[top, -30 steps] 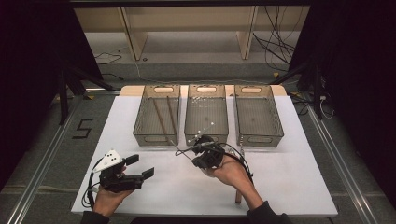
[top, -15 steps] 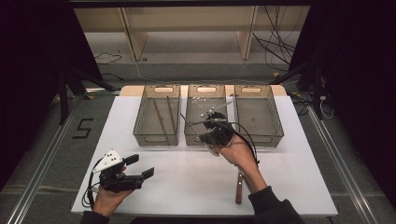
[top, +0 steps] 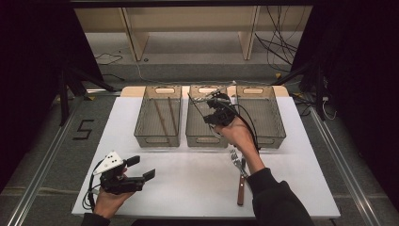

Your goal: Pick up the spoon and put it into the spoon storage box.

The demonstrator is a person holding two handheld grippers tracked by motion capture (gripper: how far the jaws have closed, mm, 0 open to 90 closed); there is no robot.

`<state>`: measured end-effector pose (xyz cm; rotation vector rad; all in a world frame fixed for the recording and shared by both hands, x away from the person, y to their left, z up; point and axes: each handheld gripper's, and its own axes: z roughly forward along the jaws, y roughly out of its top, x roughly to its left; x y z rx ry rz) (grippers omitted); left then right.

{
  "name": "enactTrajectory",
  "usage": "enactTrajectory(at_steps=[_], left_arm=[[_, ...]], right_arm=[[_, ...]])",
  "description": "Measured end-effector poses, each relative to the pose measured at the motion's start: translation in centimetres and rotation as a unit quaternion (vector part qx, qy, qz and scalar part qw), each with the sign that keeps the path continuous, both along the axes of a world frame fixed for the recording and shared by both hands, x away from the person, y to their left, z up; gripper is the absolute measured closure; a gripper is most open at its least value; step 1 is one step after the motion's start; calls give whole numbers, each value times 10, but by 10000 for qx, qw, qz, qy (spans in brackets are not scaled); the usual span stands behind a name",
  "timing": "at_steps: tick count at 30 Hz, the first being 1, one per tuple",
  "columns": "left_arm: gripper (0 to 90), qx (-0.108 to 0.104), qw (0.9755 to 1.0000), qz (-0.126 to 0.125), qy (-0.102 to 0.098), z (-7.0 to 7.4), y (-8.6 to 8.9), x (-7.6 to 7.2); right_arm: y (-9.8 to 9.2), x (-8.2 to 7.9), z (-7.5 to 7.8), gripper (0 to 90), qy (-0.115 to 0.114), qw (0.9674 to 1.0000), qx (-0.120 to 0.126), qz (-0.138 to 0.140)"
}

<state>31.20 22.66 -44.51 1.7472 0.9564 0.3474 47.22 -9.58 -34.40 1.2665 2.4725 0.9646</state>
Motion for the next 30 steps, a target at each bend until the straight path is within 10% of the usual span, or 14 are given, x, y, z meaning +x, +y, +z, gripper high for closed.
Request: enactTrajectory(at_steps=[30], left_arm=[[155, 56, 9999, -51, -102, -1, -1, -1]], right_arm=[[-6, 58, -33, 900, 371, 9960, -113, -803]])
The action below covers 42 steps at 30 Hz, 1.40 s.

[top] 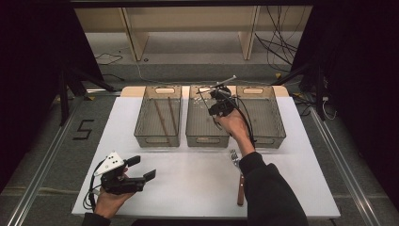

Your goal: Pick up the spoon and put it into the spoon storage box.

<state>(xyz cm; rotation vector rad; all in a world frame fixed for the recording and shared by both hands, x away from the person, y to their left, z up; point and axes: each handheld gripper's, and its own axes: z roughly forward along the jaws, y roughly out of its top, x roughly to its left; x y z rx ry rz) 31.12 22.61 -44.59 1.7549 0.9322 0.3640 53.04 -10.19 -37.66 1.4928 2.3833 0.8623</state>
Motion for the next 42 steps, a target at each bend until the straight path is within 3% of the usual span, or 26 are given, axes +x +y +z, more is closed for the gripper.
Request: enactTrajectory(at_steps=[11, 26, 29, 37, 42], left_arm=[[155, -8, 10000, 1, -34, 1, 0, 0], [155, -28, 10000, -1, -63, 1, 1, -1], [155, -29, 10000, -1, -62, 1, 1, -1], [155, -25, 10000, -8, -58, 1, 0, -1], [155, -28, 10000, -7, -56, 1, 0, -1]], right_arm=[[-7, 3, -21, 900, 186, 9997, -60, -150], [-6, 5, -39, 885, 382, 9987, -263, -192], [-6, 5, -41, 721, 400, 9987, -221, -221], [-10, -3, -25, 611, 149, 9999, 58, 9], [-14, -13, -13, 513, -17, 9993, 203, 298]])
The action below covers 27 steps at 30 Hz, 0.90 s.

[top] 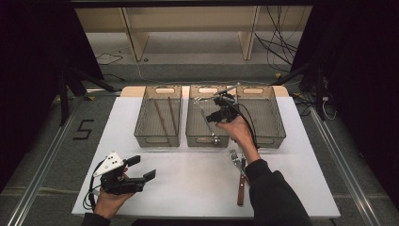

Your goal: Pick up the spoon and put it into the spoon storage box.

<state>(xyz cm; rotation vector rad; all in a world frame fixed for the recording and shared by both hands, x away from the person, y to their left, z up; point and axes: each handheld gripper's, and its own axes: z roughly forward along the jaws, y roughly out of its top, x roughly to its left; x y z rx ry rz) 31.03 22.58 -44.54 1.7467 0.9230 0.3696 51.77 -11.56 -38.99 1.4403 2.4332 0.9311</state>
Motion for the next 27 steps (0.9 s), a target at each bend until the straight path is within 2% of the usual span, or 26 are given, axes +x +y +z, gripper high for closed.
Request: enactTrajectory(at_steps=[3, 7, 10, 14, 21, 27], left_arm=[[155, -17, 10000, 9, -11, 0, 0, 0], [155, -15, 10000, 10, -7, 0, 0, 0], [155, 1, 10000, 0, -7, 0, 0, 0], [155, 8, 10000, 2, -5, 0, -1, 0], [155, 4, 10000, 4, 18, 0, -1, 0], [155, -7, 10000, 16, 18, 0, -1, 0]], right_arm=[[-3, -10, 9, 438, -123, 9998, -4, 162], [-9, -26, 20, 363, -296, 9988, 156, 370], [-14, -38, 24, 338, -396, 9974, 149, 589], [-23, -53, 28, 314, -460, 9964, 189, 692], [-37, -81, 29, 298, -563, 9948, 192, 832], [-54, -99, 19, 294, -460, 9958, 76, 782]])
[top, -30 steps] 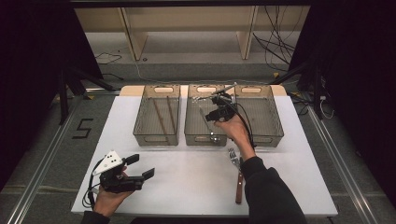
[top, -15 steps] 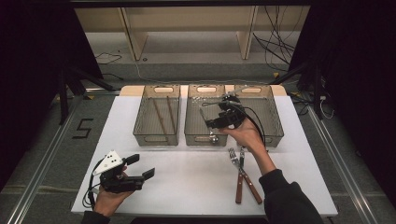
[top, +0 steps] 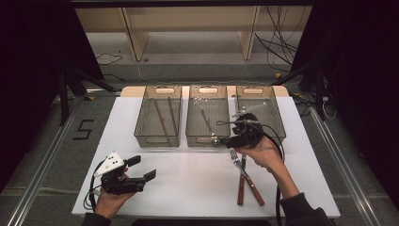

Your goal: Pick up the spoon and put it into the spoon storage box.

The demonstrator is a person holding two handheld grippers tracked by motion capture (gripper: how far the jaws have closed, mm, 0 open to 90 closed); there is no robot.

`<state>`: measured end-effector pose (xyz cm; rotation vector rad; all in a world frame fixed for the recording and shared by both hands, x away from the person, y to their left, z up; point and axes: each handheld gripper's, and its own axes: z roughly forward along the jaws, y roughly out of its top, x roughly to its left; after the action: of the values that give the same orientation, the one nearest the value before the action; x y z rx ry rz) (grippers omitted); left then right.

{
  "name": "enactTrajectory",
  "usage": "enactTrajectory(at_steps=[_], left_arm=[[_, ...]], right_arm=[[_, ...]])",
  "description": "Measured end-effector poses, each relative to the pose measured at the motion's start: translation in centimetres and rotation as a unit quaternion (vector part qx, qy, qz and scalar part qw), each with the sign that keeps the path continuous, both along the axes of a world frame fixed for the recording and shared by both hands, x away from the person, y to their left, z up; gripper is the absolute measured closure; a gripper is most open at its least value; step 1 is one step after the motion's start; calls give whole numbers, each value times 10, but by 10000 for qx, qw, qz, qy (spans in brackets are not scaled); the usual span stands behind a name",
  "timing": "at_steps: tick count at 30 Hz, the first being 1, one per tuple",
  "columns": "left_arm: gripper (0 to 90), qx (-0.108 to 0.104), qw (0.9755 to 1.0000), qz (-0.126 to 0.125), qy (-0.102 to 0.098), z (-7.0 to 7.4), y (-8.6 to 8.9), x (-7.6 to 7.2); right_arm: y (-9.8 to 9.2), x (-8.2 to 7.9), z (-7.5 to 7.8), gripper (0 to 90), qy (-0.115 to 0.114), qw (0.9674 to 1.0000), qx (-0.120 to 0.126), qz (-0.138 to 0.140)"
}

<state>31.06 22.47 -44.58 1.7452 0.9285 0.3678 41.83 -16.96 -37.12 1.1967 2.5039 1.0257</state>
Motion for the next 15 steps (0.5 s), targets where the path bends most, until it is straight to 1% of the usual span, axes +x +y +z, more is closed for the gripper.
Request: enactTrajectory(at_steps=[2, 4, 9, 11, 13, 15], left_arm=[[155, -2, 10000, 5, 9, 0, 0, 0], [155, 12, 10000, -3, 9, 0, 0, 0], [155, 18, 10000, 0, 14, 0, 0, 0], [155, 17, 10000, -2, 12, 0, 0, 0], [155, 26, 10000, -9, 7, 0, 0, 0], [155, 26, 10000, -15, 5, 0, 0, 0]], right_arm=[[-6, -6, -4, 292, 44, 10000, -31, -28], [-11, -11, -9, 292, 34, 9999, -96, -103], [-23, -23, -16, 291, 100, 9997, -20, -201], [-25, -28, -19, 291, 123, 9997, -26, -228], [-26, -31, -21, 291, 181, 9995, -147, -203], [-27, -34, -24, 297, 156, 9993, -247, -216]])
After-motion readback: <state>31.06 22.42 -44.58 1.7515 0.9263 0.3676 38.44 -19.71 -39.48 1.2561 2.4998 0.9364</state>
